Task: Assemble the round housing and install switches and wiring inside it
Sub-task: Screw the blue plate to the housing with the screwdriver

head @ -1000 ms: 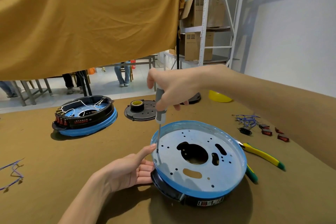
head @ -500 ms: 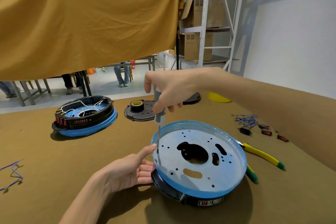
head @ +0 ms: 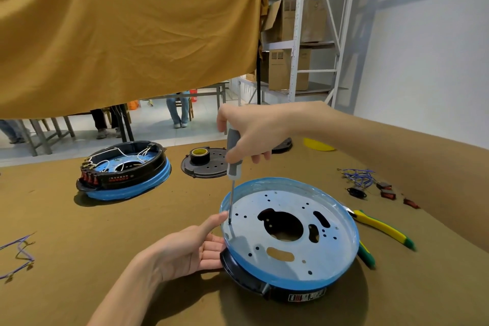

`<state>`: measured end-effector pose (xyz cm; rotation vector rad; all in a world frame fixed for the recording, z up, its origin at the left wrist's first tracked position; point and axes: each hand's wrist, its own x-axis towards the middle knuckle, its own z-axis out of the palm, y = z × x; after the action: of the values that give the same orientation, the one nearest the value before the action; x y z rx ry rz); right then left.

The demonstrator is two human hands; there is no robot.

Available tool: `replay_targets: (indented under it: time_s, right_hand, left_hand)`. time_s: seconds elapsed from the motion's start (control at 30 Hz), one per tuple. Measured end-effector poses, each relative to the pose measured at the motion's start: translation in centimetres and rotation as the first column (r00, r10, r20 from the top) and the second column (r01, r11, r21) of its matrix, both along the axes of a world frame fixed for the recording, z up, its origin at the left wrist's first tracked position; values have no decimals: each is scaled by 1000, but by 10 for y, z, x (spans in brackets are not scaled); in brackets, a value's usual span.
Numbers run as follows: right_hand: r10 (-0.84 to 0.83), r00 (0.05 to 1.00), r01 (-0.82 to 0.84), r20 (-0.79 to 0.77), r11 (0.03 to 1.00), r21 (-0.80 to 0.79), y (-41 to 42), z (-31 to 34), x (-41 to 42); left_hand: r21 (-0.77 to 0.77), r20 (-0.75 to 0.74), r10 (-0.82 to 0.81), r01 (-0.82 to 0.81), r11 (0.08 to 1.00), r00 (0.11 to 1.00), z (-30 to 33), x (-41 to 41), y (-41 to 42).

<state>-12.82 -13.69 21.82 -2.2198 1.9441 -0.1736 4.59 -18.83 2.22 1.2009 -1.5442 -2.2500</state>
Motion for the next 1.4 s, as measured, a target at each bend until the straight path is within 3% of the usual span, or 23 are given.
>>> replay_targets:
  time_s: [0.17, 0.3, 0.43, 0.57, 0.73, 0.87, 1.03, 1.13, 1.27, 1.4]
  right_hand:
    - [5, 997, -11, -83, 997, -73, 1, -3, 4]
    - [25, 1000, -25, 2, 1000, -8, 4, 0, 5]
    - [40, 998, -45, -57, 995, -88, 2, -6, 8]
    - [34, 999, -34, 14, 999, 7, 1, -1, 6]
    - [20, 999, -21, -29, 999, -40, -3, -6, 3]
    - [17, 1000, -17, 0, 995, 97, -2, 5, 0]
    - [4, 998, -5, -56, 1000, -20, -5, -3, 7]
    - [20, 999, -18, -28, 999, 42, -4, 1, 6]
    - [0, 996, -2, -89, 1000, -17, -6, -1, 6]
    - [-12, 998, 17, -54, 995, 94, -5, 4, 7]
  left_hand:
    - [-11, 6, -7, 7, 1000, 1000, 1, 0, 1]
    - [-7, -2, 1, -1, 1000, 1000, 1, 0, 2]
    - [-11, 0, 3, -3, 1000, 1000, 2, -1, 3]
    - [-10, 4, 10, -10, 1000, 1000, 2, -1, 3]
    - [-8, 5, 9, -9, 1000, 1000, 2, -2, 3]
    - [-14, 3, 7, -7, 1000, 1000, 1, -2, 1]
    - [-18, 3, 7, -7, 1000, 1000, 0, -2, 2]
    - [-18, 1, -1, 1, 1000, 1000, 0, -2, 1]
    - [-18, 2, 7, -7, 1000, 1000, -2, -2, 0]
    - [-19, -1, 7, -7, 1000, 1000, -5, -2, -2]
